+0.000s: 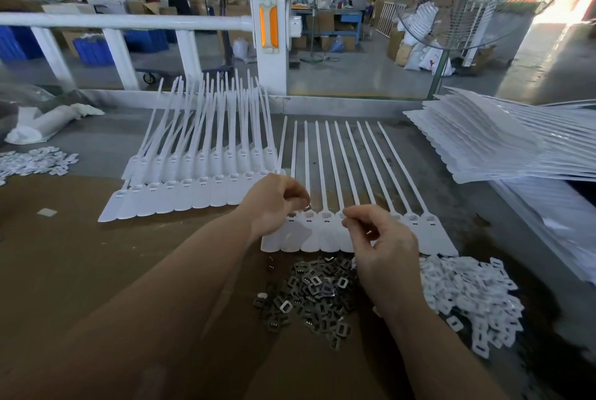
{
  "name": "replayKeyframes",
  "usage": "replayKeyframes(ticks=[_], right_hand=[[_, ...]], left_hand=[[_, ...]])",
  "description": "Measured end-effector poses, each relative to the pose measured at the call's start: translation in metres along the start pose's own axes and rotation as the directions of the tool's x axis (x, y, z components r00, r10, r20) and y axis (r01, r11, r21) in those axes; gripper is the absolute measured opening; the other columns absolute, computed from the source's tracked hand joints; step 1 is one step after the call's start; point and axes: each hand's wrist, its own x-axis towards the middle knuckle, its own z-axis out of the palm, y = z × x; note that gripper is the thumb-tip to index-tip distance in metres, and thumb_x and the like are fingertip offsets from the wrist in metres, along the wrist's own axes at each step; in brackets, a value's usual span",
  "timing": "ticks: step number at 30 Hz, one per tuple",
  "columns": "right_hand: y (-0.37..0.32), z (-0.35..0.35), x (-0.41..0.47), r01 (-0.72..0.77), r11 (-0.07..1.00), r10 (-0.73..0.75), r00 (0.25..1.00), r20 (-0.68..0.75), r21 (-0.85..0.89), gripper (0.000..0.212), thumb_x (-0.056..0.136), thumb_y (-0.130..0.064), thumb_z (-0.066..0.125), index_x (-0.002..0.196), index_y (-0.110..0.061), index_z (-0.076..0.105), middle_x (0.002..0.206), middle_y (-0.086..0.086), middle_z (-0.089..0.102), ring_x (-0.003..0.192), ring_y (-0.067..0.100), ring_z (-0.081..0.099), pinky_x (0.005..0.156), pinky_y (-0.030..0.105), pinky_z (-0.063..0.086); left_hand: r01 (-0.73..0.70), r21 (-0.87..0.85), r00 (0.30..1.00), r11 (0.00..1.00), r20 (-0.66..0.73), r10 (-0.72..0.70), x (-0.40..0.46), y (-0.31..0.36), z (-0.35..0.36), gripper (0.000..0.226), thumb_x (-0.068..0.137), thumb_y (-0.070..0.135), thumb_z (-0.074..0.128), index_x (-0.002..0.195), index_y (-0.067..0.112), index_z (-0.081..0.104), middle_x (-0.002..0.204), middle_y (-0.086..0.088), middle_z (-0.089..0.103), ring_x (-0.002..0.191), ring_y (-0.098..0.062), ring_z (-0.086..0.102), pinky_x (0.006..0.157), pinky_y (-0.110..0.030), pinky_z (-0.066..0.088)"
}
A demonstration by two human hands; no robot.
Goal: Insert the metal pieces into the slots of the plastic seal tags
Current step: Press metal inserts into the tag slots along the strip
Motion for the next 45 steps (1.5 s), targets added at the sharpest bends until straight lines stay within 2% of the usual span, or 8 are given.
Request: replayKeyframes(ticks=[12, 22, 25, 28, 32, 36, 41, 45], right_hand=[[-0.003, 0.0, -0.003, 0.107, 0.991, -0.104, 0.994, 0.034, -0.082, 0.015, 0.083, 0.0, 0.065, 0.094, -0.008, 0.07, 0.084, 0.0, 0.069, 0.076, 0.01, 0.06, 0.07, 0.024, 0.052], [-0.004, -0.001, -0.003, 0.126, 0.989, -0.123, 0.992, 0.041, -0.082, 0.014, 0.083, 0.001, 0.064, 0.094, -0.007, 0.07, 0.084, 0.001, 0.069, 0.076, 0.012, 0.061, 0.07, 0.027, 0.053], [-0.004, -0.001, -0.002, 0.095, 0.994, -0.093, 0.995, 0.037, -0.046, 0.013, 0.085, -0.001, 0.063, 0.092, -0.009, 0.07, 0.082, -0.002, 0.068, 0.075, 0.009, 0.06, 0.07, 0.022, 0.05], [-0.007, -0.002, 0.001, -0.008, 0.996, 0.007, 1.0, 0.006, 0.085, 0.015, 0.087, -0.002, 0.06, 0.088, -0.015, 0.068, 0.078, -0.007, 0.067, 0.074, 0.003, 0.059, 0.068, 0.011, 0.045], [-0.012, -0.008, 0.006, -0.243, 0.864, 0.28, 0.96, -0.021, 0.44, 0.026, 0.095, -0.006, 0.046, 0.09, -0.022, 0.066, 0.078, -0.006, 0.066, 0.077, 0.004, 0.06, 0.07, 0.012, 0.047], [-0.014, -0.014, 0.009, -0.319, 0.731, 0.432, 0.901, -0.047, 0.603, 0.029, 0.097, -0.009, 0.041, 0.092, -0.022, 0.067, 0.076, -0.007, 0.062, 0.074, 0.006, 0.057, 0.066, 0.013, 0.048], [-0.018, -0.019, 0.014, -0.364, 0.493, 0.6, 0.8, -0.006, 0.79, 0.027, 0.097, -0.014, 0.044, 0.09, -0.019, 0.069, 0.068, -0.006, 0.063, 0.062, 0.003, 0.059, 0.054, 0.013, 0.048], [-0.021, -0.021, 0.015, -0.35, 0.435, 0.607, 0.794, 0.016, 0.83, 0.026, 0.097, -0.016, 0.045, 0.087, -0.017, 0.069, 0.064, -0.006, 0.063, 0.058, 0.002, 0.059, 0.049, 0.013, 0.046]], left_hand=[[0.021, 0.191, 0.99, 0.981, 0.135, -0.047, 0.013, 0.008, 0.002, 0.013, 0.089, 0.011, 0.063, 0.098, 0.009, 0.072, 0.085, 0.002, 0.062, 0.087, -0.015, 0.058, 0.083, -0.025, 0.044], [0.02, 0.139, 1.0, 0.99, -0.001, -0.02, 0.012, 0.004, 0.001, 0.004, 0.082, 0.013, 0.071, 0.084, 0.015, 0.073, 0.076, 0.009, 0.064, 0.081, -0.013, 0.062, 0.079, -0.027, 0.05], [-0.039, 0.081, 0.999, 0.996, -0.007, 0.04, 0.006, 0.006, -0.002, 0.009, 0.082, 0.015, 0.071, 0.078, 0.022, 0.07, 0.07, 0.017, 0.062, 0.073, -0.004, 0.06, 0.068, -0.015, 0.046], [-0.131, -0.002, 0.984, 0.991, 0.122, 0.13, -0.006, 0.014, -0.002, 0.007, 0.081, 0.016, 0.073, 0.082, 0.024, 0.072, 0.073, 0.02, 0.065, 0.072, 0.004, 0.062, 0.063, -0.004, 0.043], [-0.12, -0.112, 0.936, 0.986, 0.317, 0.15, -0.024, 0.031, 0.007, 0.03, 0.077, 0.02, 0.076, 0.106, 0.019, 0.069, 0.091, 0.015, 0.069, 0.081, 0.007, 0.064, 0.072, -0.007, 0.048], [-0.149, -0.128, 0.886, 0.98, 0.423, 0.19, -0.04, 0.045, 0.025, 0.065, 0.07, 0.026, 0.081, 0.129, 0.021, 0.052, 0.104, 0.017, 0.063, 0.086, 0.006, 0.061, 0.074, -0.009, 0.048], [-0.31, -0.066, 0.875, 0.948, 0.369, 0.312, -0.054, 0.052, 0.048, 0.096, 0.063, 0.03, 0.086, 0.14, 0.032, 0.029, 0.133, 0.016, 0.043, 0.114, 0.004, 0.041, 0.094, -0.009, 0.033], [-0.307, -0.018, 0.916, 0.951, 0.267, 0.301, -0.06, 0.05, 0.063, 0.091, 0.064, 0.03, 0.085, 0.137, 0.034, 0.031, 0.132, 0.01, 0.044, 0.114, -0.005, 0.043, 0.094, -0.017, 0.034]])
